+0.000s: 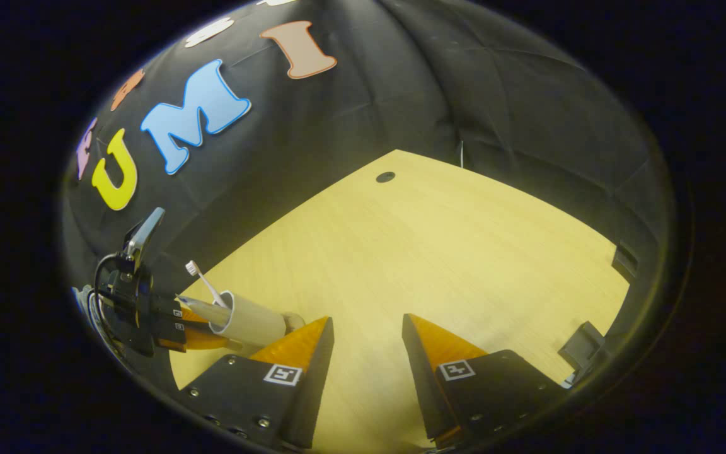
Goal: Put the toothbrush and toothpaste on the desktop into the cup, then pick up the cup and place it on the coaster on the desktop.
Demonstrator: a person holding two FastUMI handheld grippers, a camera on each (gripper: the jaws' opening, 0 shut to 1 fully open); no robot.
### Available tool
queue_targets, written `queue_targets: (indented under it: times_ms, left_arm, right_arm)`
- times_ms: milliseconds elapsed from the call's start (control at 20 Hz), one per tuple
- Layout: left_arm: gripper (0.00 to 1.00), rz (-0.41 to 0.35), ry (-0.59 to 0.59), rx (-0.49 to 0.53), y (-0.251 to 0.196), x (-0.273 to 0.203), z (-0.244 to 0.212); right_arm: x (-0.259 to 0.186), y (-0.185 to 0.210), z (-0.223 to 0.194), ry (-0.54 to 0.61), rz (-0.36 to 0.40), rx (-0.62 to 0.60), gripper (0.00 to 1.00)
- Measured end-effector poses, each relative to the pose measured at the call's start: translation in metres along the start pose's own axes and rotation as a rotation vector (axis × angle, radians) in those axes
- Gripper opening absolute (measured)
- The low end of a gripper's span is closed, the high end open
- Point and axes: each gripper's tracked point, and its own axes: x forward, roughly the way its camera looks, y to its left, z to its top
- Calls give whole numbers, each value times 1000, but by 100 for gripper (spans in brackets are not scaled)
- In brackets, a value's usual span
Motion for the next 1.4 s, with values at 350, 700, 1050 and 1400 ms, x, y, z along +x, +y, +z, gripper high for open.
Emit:
queue_targets:
  times_ms: [350,700,1050,1400]
  left_arm:
    - [17,-17,28,0,-1,-3,-4]
    - [22,41,28,3,3,-4,-12]
    - [56,76,5,7,-2,-4,-16]
    - [72,111,-8,-45,0,-22,-38]
  right_arm:
    - [-1,-26,4,2,-27,48,56]
    - [2,-30,4,14,-19,59,64]
    - [2,-25,4,17,2,42,64]
    - [0,-5,4,20,43,23,64]
